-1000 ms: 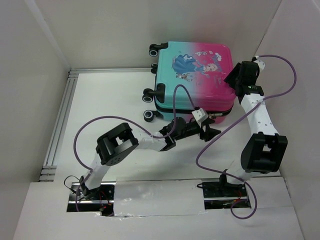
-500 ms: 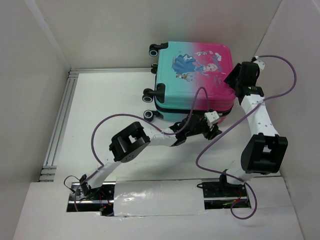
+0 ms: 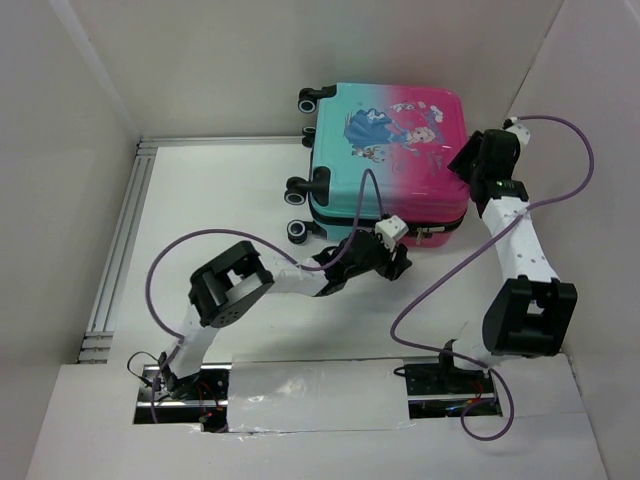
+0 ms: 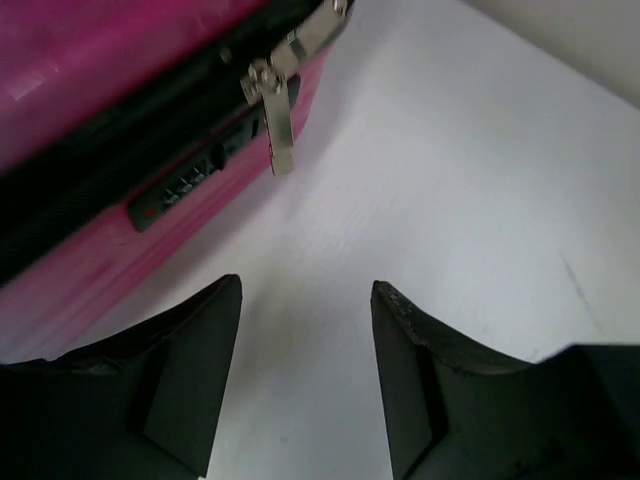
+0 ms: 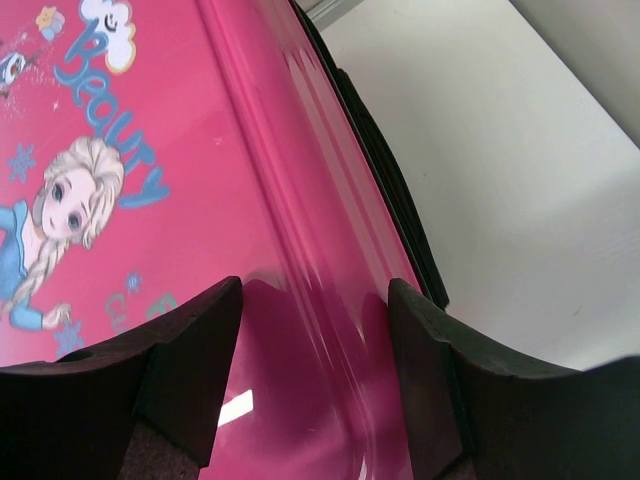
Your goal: Pack the luggage
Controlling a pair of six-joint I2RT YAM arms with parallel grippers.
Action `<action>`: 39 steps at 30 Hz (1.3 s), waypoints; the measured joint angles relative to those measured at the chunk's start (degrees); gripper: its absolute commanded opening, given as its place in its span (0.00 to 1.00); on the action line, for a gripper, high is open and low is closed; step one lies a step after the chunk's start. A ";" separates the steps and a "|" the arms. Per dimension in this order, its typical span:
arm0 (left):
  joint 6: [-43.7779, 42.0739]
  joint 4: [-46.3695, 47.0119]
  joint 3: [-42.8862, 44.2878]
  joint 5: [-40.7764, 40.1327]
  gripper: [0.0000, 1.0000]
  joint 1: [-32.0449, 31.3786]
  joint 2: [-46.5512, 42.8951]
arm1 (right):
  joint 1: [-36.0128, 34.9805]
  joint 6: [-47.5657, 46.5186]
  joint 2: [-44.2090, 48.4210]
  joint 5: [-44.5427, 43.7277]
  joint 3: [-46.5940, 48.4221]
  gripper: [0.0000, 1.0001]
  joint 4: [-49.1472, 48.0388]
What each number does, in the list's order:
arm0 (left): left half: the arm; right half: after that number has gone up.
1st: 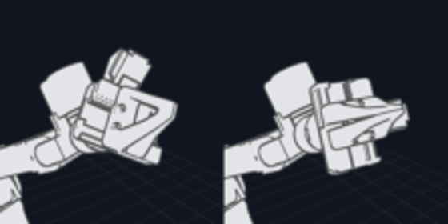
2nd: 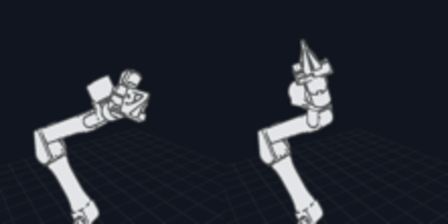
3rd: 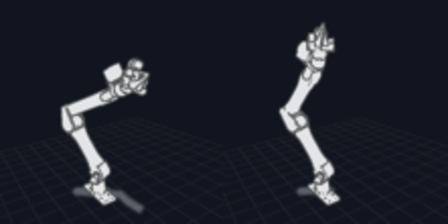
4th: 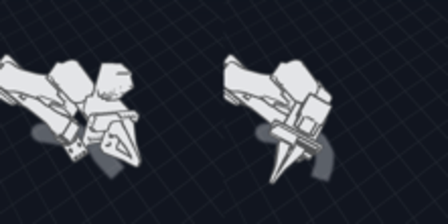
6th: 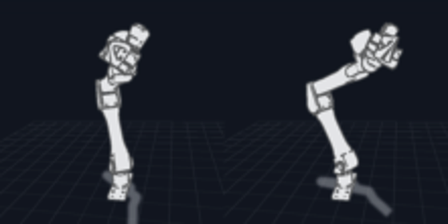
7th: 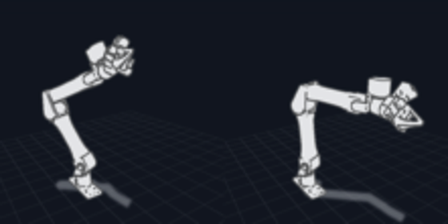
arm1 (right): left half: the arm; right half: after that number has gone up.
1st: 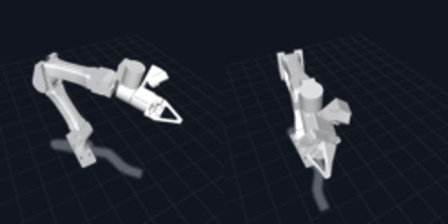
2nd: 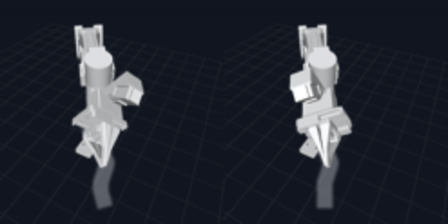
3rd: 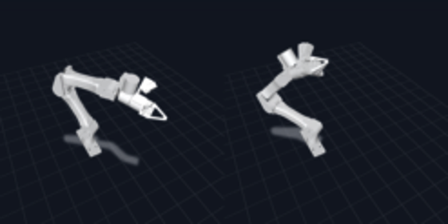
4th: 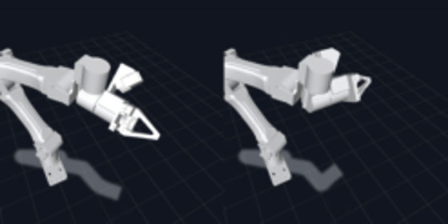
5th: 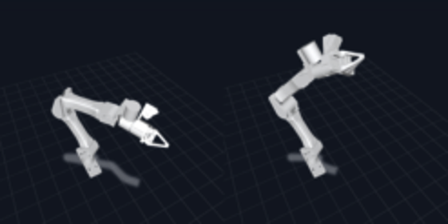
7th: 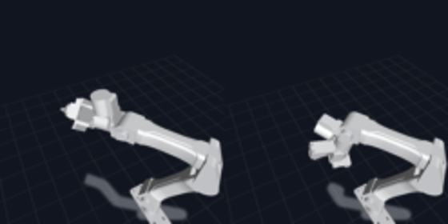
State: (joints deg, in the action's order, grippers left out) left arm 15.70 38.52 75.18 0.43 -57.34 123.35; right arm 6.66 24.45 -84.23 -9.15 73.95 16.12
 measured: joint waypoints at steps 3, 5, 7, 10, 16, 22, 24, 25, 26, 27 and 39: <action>2.54 0.81 -5.40 -0.66 0.70 0.52 -7.08 | -0.02 -0.24 4.20 0.04 -3.69 0.68 -0.35; 3.85 0.90 -8.66 -0.57 0.77 0.96 -10.62 | -0.59 -0.24 8.09 -0.04 -6.08 0.75 0.59; 5.29 -0.96 -15.17 0.33 0.84 2.62 -18.64 | -2.47 -0.33 12.96 0.28 -8.11 0.84 1.66; 7.04 -5.68 -19.80 1.66 0.86 5.09 -26.25 | -6.58 -0.66 20.98 1.03 -10.23 0.95 3.45; 8.94 -13.22 -29.11 1.27 0.89 6.75 -39.63 | -8.50 -0.15 38.58 0.44 -19.61 0.83 7.13; 10.19 -16.72 -38.93 0.11 0.90 6.54 -49.42 | -8.50 3.82 49.16 -0.63 -32.83 0.59 12.74; 10.16 -17.79 -40.63 -0.63 0.90 6.54 -51.54 | -8.50 5.01 45.81 -1.03 -33.11 0.58 12.98; 10.12 -18.05 -41.51 -1.01 0.90 6.56 -52.81 | -8.50 5.49 43.58 -1.33 -33.20 0.58 12.98; 10.10 -18.18 -42.34 -1.40 0.90 6.67 -54.03 | -8.50 5.97 41.42 -1.64 -33.27 0.58 12.96; 10.05 -18.36 -43.21 -1.75 0.90 6.91 -55.56 | -8.50 6.40 38.40 -2.08 -33.92 0.61 12.22; 10.03 -17.22 -49.37 -2.10 0.90 10.62 -62.84 | -8.50 10.45 33.20 -3.72 -39.47 0.66 2.43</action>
State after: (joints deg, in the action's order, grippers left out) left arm 25.74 21.30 25.80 -1.67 -46.72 60.51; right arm -1.85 34.89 -51.03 -12.86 34.48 18.55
